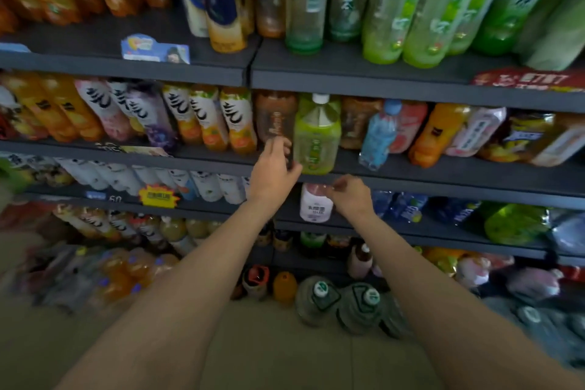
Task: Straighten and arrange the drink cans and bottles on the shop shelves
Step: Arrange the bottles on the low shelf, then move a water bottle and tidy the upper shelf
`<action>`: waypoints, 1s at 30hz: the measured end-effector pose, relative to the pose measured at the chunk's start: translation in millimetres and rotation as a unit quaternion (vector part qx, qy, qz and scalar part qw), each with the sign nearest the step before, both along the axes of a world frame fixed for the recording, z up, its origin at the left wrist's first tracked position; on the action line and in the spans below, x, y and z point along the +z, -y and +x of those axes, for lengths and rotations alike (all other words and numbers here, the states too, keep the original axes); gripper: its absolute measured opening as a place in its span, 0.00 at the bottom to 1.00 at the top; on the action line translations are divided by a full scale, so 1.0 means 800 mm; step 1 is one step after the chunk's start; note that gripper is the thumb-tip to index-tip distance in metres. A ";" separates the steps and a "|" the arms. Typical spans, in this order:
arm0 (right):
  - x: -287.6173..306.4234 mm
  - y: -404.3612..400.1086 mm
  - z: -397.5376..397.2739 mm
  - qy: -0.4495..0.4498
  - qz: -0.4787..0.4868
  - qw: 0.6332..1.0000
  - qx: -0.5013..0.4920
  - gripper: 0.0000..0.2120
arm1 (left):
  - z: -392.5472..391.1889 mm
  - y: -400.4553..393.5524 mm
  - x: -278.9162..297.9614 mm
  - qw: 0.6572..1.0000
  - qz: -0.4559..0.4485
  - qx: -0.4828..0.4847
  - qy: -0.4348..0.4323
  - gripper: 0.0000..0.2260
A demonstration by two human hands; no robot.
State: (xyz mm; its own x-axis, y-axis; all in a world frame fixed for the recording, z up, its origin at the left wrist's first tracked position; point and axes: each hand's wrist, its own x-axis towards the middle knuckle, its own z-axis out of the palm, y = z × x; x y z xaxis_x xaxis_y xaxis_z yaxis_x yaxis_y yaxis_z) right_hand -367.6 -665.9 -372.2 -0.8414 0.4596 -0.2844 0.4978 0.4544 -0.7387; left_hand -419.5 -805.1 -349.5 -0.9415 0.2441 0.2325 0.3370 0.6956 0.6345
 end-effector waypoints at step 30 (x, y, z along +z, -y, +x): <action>-0.143 -0.169 0.035 -0.005 0.051 0.985 -0.162 0.15 | 0.044 -0.126 -0.138 0.981 -0.094 -0.141 0.093 0.16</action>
State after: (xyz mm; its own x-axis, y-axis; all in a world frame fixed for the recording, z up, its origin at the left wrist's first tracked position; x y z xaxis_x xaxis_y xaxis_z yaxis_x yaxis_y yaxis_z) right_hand -339.3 -530.5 -486.5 -0.6478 0.7305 -0.2163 0.6224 0.3438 -0.7031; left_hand -384.2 -704.3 -460.2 -0.8525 0.5226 -0.0107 0.4229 0.7017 0.5734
